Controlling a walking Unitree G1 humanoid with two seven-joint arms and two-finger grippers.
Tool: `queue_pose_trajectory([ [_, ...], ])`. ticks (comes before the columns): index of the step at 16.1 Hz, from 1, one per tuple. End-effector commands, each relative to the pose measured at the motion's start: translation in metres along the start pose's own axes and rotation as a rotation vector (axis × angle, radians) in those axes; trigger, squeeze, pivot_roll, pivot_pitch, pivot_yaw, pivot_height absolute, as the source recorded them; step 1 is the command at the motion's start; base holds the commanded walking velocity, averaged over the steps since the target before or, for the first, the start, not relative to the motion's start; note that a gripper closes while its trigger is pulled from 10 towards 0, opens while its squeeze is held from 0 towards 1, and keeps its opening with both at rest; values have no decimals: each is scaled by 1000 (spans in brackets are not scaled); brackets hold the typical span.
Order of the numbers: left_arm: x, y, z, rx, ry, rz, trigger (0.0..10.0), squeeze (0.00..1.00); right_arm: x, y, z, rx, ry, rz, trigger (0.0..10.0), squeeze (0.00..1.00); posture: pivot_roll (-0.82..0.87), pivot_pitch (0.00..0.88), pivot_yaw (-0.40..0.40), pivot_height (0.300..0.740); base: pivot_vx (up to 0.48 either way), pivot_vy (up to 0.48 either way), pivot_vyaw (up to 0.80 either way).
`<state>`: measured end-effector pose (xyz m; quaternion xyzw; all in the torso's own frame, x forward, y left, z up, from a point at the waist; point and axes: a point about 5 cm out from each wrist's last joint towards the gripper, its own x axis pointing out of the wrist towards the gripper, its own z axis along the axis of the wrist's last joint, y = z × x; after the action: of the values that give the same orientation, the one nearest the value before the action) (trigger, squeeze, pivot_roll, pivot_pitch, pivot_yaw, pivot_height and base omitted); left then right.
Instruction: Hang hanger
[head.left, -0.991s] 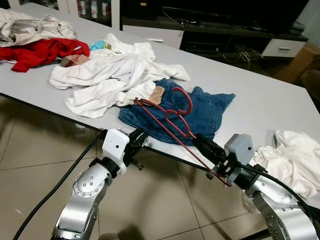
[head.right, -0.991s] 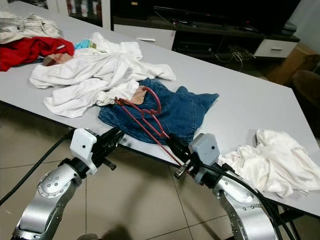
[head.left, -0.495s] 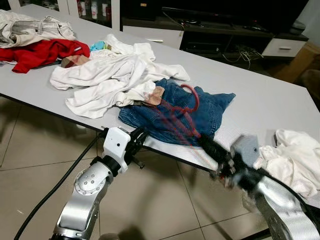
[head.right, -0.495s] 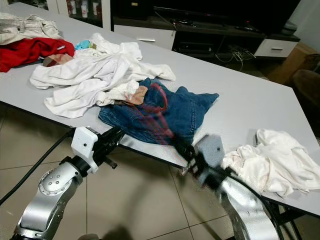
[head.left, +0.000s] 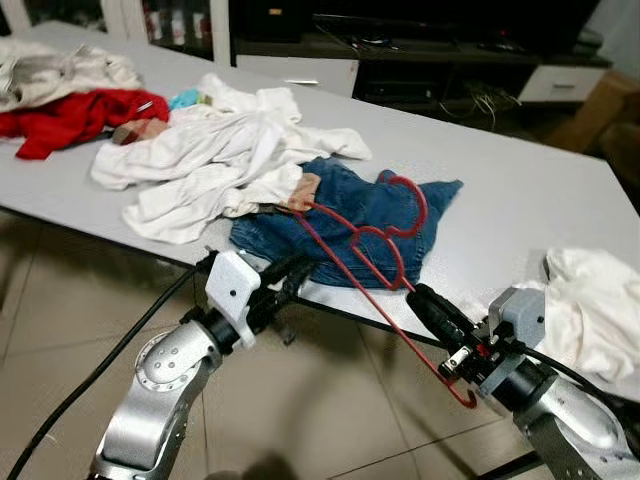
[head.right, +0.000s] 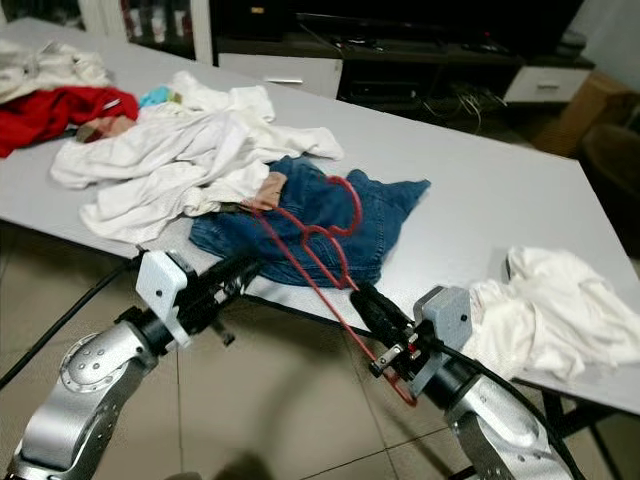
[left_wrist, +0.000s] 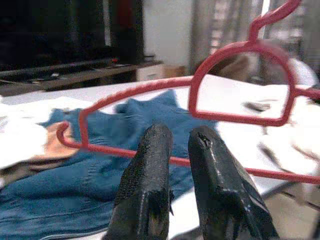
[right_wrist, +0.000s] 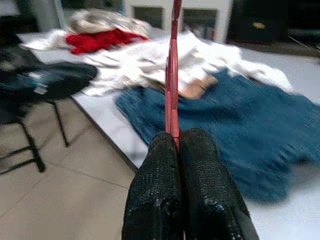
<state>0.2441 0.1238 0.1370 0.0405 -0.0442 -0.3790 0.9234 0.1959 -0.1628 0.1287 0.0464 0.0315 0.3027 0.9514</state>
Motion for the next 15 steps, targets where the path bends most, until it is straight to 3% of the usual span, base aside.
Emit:
queue_pose_trajectory([
  [1,2,-6,1,-12,2,-41,10000,0,-4,-7,0,-26,24,-60,10000,0,-8,0,-79,740,0,0,0],
  [4,1,-14,-1,-54,13,-93,10000,0,-13,-31,-5,-28,67,-234,10000,0,-21,0,-75,740,0,0,0],
  [11,-1,-10,-7,-79,33,-77,10000,0,-28,-58,-3,-39,102,-363,10000,0,-34,0,-76,740,0,0,0],
  [15,2,-8,-8,-75,40,-83,10000,0,-42,-64,-21,-28,233,-361,10000,0,-51,0,-65,740,0,0,0],
])
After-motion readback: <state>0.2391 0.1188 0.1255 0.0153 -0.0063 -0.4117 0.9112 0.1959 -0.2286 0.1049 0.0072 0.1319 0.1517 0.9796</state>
